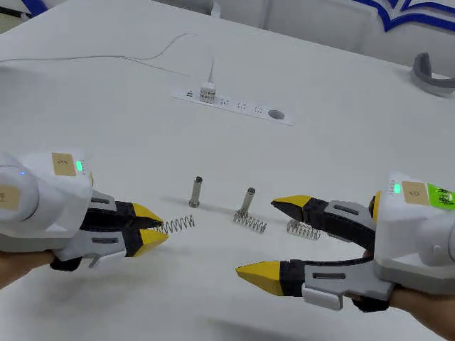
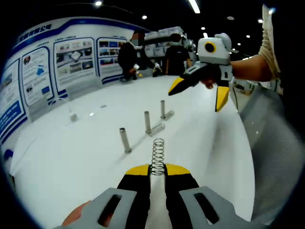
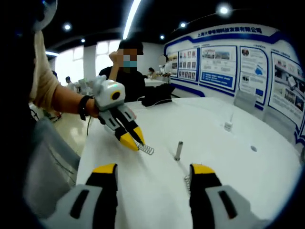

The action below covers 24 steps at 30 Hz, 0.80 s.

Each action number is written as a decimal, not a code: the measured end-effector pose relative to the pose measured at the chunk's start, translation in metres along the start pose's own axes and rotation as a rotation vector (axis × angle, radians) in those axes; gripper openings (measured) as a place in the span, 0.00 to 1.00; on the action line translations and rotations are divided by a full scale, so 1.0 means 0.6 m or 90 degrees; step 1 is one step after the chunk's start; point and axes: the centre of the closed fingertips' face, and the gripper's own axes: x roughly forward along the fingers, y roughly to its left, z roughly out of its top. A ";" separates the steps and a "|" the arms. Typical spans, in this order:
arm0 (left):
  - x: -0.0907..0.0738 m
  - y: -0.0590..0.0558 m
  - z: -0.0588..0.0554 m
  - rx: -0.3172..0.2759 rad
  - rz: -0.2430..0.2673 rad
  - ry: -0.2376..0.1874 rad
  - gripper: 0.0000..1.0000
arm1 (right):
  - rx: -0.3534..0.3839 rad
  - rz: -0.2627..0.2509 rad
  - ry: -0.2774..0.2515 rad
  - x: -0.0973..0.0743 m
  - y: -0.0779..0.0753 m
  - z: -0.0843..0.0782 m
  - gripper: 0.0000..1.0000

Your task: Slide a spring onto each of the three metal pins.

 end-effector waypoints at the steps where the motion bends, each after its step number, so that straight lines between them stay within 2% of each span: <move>1: -0.001 0.000 0.002 -0.001 -0.001 -0.003 0.09 | 0.000 0.003 -0.003 0.003 -0.002 0.005 0.60; 4: -0.001 -0.003 0.015 -0.001 -0.010 -0.017 0.09 | 0.009 0.013 -0.019 0.010 -0.007 0.023 0.55; 7: 0.005 -0.011 0.034 0.003 -0.026 -0.035 0.09 | 0.022 0.032 -0.031 0.013 -0.001 0.031 0.47; 9: 0.009 -0.019 0.046 0.005 -0.038 -0.047 0.09 | 0.034 0.045 -0.028 0.014 0.006 0.028 0.41; 13: 0.022 -0.041 0.072 0.022 -0.073 -0.068 0.09 | 0.048 0.055 -0.010 0.013 0.012 0.009 0.35; 19: 0.036 -0.064 0.091 0.032 -0.110 -0.086 0.09 | 0.077 0.061 -0.014 0.005 0.005 0.003 0.31; 24: 0.038 -0.070 0.104 0.027 -0.125 -0.107 0.09 | 0.115 0.097 -0.036 0.005 0.014 0.015 0.27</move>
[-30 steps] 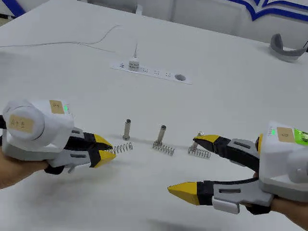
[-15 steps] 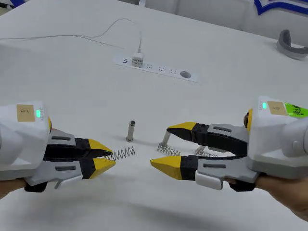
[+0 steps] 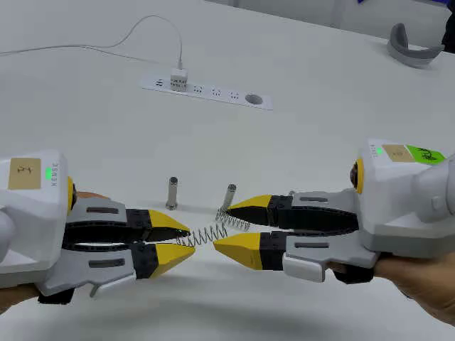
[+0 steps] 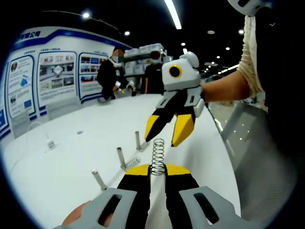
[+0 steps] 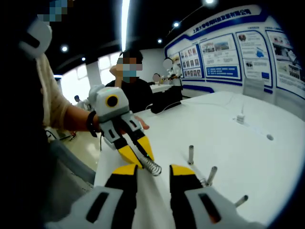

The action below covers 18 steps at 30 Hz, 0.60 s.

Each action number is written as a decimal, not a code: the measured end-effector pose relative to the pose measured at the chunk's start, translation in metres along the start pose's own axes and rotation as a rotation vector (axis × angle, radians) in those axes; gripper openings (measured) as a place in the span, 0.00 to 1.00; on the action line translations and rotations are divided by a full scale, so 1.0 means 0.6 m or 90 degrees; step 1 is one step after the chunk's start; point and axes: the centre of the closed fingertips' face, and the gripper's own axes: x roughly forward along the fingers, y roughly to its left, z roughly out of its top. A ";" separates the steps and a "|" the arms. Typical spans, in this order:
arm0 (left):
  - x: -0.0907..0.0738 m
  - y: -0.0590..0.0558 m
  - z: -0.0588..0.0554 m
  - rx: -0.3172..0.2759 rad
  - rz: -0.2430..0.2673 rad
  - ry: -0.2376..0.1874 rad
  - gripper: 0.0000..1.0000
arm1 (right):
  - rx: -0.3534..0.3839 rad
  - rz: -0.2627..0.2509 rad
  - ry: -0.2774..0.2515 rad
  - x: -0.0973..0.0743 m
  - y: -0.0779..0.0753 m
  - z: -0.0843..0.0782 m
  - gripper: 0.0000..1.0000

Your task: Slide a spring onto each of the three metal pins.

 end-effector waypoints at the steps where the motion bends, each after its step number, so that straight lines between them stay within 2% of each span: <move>1: -0.001 0.002 0.002 -0.002 0.001 -0.004 0.09 | 0.006 0.003 -0.002 0.001 0.001 0.001 0.27; 4: -0.007 0.004 0.009 -0.012 0.003 -0.020 0.09 | 0.020 0.014 -0.003 0.006 0.004 0.001 0.25; 9: -0.011 -0.002 0.015 -0.012 0.001 -0.027 0.09 | 0.039 0.035 -0.005 0.011 0.016 0.002 0.21; 18: -0.006 -0.012 0.018 -0.008 -0.001 -0.030 0.09 | 0.049 0.034 -0.009 0.003 0.023 0.007 0.14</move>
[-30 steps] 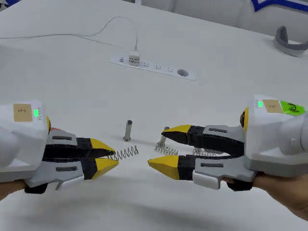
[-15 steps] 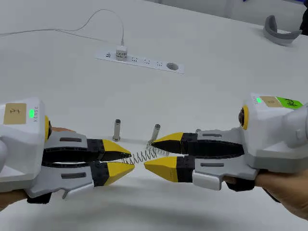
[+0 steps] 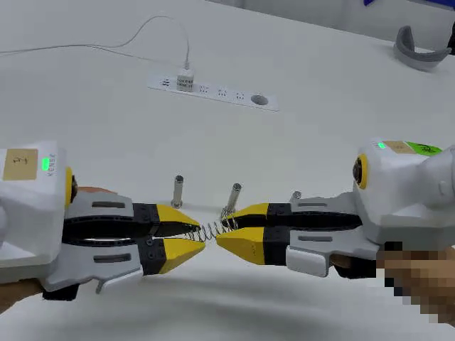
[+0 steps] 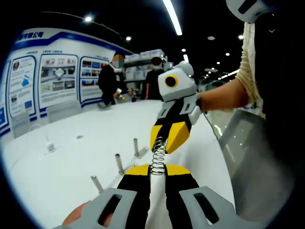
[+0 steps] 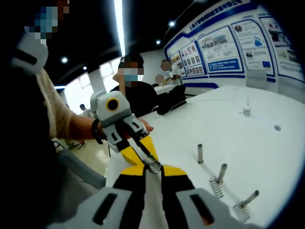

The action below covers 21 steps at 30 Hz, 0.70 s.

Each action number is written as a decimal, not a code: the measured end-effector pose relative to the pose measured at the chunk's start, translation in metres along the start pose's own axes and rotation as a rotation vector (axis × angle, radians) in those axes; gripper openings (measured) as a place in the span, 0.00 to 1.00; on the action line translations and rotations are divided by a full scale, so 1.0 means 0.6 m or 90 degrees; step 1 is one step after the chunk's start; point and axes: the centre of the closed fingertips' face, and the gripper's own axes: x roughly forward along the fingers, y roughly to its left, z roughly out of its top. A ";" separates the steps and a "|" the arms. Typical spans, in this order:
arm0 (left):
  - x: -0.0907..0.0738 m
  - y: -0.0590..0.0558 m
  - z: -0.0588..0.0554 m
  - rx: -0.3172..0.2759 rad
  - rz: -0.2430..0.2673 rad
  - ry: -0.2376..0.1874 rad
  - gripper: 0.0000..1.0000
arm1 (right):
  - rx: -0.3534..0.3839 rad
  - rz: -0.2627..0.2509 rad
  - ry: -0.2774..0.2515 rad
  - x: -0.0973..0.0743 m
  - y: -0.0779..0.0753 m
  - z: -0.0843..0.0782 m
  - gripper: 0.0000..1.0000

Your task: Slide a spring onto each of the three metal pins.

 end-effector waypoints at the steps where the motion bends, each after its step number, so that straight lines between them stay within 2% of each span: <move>1: 0.001 -0.001 0.001 0.001 0.000 -0.001 0.09 | 0.002 0.001 -0.004 -0.001 0.001 0.003 0.13; 4: 0.001 -0.001 0.004 0.002 0.001 -0.005 0.09 | 0.005 0.003 -0.018 -0.004 0.007 0.013 0.13; 10: 0.000 -0.001 0.004 0.003 0.004 -0.003 0.09 | -0.005 0.003 -0.027 0.000 0.014 0.022 0.12; 21: 0.008 -0.008 -0.002 -0.001 -0.004 0.005 0.09 | -0.028 -0.003 -0.022 0.011 0.020 0.031 0.12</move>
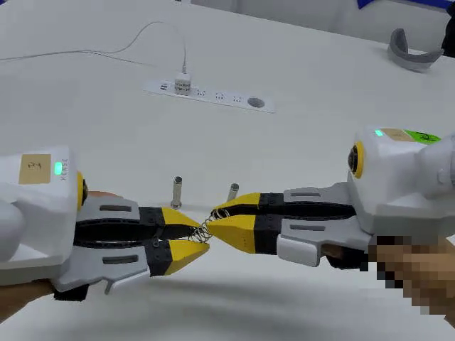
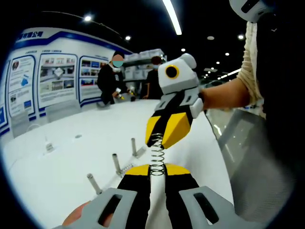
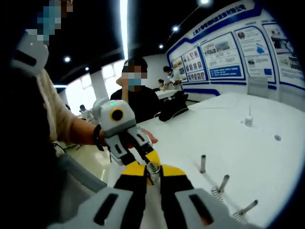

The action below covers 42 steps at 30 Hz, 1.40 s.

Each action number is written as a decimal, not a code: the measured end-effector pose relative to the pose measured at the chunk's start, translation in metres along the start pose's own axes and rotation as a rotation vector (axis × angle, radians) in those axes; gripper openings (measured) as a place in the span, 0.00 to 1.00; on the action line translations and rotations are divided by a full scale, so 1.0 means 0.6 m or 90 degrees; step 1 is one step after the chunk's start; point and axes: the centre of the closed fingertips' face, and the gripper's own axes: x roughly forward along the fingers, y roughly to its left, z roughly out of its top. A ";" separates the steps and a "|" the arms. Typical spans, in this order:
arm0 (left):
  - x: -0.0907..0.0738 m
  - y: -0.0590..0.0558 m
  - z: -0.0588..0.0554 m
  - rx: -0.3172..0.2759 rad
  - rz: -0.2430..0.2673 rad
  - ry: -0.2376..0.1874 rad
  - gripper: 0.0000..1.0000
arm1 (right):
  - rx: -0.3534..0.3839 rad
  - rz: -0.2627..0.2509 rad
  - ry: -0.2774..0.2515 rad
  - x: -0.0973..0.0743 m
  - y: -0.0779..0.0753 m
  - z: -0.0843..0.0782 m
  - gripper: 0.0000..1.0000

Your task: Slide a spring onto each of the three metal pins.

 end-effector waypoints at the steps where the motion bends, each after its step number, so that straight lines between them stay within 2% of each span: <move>1: 0.001 -0.001 -0.002 -0.002 -0.001 0.001 0.09 | -0.005 -0.001 0.003 0.002 0.001 0.000 0.12; 6: 0.003 -0.002 -0.004 0.003 -0.001 0.007 0.09 | -0.025 -0.005 0.015 0.010 0.003 0.003 0.12; 25: 0.000 0.022 0.000 0.005 0.053 -0.010 0.10 | -0.095 -0.052 0.043 0.022 -0.015 0.010 0.11; 37: -0.013 0.033 -0.002 -0.018 0.081 -0.023 0.15 | -0.094 -0.070 0.047 0.018 -0.024 0.007 0.11; 42: -0.025 0.041 -0.007 -0.026 0.102 -0.022 0.22 | -0.098 -0.079 0.043 0.014 -0.031 0.011 0.12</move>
